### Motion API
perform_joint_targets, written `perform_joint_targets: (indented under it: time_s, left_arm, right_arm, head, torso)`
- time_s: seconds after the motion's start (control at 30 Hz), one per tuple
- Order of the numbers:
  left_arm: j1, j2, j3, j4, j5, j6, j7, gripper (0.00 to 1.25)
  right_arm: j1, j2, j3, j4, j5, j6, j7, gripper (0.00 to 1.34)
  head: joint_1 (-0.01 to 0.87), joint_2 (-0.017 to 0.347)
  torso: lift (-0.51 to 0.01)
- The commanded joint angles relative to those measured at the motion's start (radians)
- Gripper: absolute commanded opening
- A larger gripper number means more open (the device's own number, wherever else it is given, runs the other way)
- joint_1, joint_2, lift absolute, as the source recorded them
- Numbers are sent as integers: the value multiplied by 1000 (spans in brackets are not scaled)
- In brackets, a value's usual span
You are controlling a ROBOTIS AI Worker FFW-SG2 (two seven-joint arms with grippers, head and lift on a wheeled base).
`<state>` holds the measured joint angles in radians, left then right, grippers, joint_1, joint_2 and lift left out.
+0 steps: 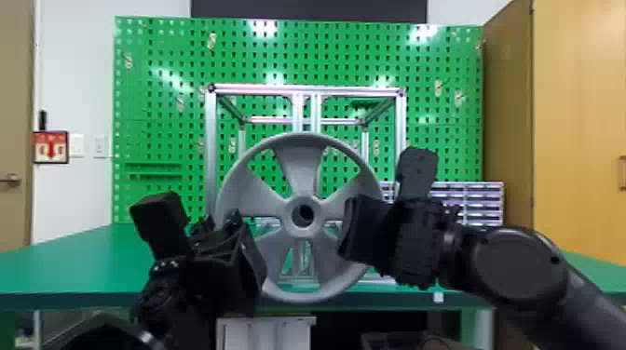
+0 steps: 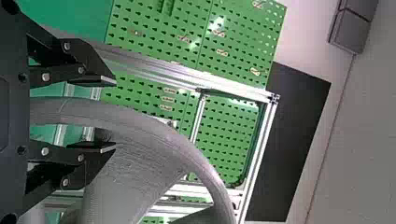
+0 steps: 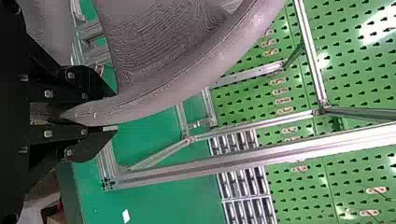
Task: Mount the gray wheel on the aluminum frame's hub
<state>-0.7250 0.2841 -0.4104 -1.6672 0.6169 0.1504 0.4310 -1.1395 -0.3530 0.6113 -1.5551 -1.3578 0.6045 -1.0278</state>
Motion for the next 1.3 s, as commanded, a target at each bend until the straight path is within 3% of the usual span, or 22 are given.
perform_joint_targets:
  time_s: [0.0,1.27]
  left_arm:
    - [-2,0,-1,1,-2,0,0,511]
    - [-57,-32,-30,110,-29,-38,-8,517]
  right_arm:
    - [-2,-1,-2,1,3,0,0,87]
    - [-16,19,-27,79,46,-3,67,87]
  head:
    - [-5,6]
    - [-5,6]
  torso:
    - [-499]
    - [-499]
